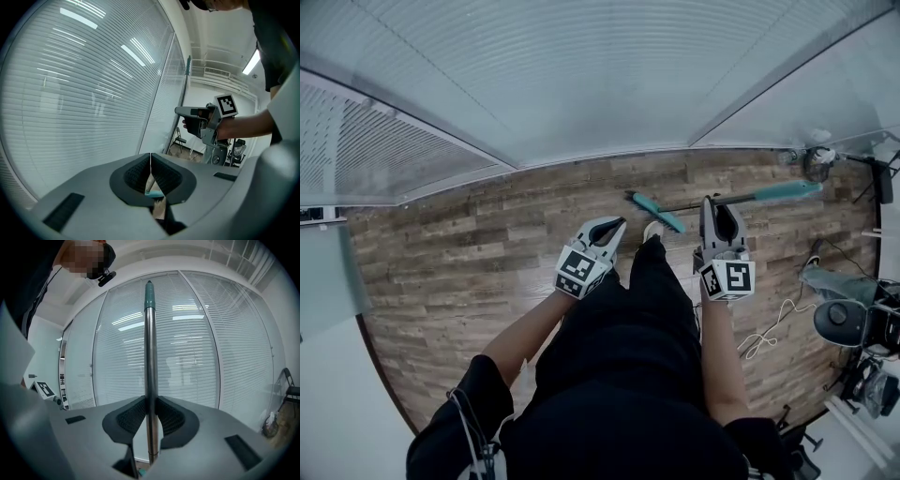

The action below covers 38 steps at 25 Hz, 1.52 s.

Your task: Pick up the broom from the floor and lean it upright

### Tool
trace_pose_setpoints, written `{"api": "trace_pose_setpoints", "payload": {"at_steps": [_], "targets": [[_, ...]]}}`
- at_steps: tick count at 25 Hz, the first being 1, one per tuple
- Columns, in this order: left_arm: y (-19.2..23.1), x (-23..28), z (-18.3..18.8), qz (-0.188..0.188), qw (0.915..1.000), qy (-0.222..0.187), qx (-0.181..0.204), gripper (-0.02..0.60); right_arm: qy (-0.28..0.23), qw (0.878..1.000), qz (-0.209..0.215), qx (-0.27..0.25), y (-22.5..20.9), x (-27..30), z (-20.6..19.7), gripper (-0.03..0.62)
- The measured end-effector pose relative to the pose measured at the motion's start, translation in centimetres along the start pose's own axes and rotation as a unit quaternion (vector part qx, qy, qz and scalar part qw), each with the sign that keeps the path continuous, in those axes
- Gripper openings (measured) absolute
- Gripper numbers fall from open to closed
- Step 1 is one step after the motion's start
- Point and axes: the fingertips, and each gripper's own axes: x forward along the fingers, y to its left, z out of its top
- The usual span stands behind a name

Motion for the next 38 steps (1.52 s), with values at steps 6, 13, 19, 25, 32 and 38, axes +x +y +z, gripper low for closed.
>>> {"api": "trace_pose_setpoints", "payload": {"at_steps": [6, 13, 19, 25, 32, 38], "targets": [[0.2, 1.9, 0.8, 0.024, 0.9997, 0.006, -0.008, 0.02, 0.022, 1.0, 0.008, 0.018, -3.0, 1.7, -2.2, 0.089], [0.7, 6.7, 2.2, 0.042, 0.9984, 0.022, -0.03, 0.02, 0.07, 0.996, -0.009, 0.061, -9.9, 5.1, -6.8, 0.089], [1.3, 10.5, 2.4, 0.056, 0.9968, 0.052, -0.025, 0.02, 0.106, 0.992, 0.008, 0.07, -15.7, 8.0, -11.2, 0.089], [1.6, 13.6, 5.2, 0.071, 0.9968, 0.036, -0.007, 0.02, 0.139, 0.988, 0.001, 0.069, -21.0, 9.5, -15.2, 0.089], [2.7, 13.5, 6.4, 0.124, 0.9914, 0.002, -0.042, 0.02, 0.197, 0.978, 0.033, 0.051, -23.1, 11.7, -21.7, 0.089], [4.3, 15.3, 1.7, 0.094, 0.9929, 0.036, -0.063, 0.02, 0.244, 0.966, 0.027, 0.078, -24.3, 14.8, -31.3, 0.09]]}}
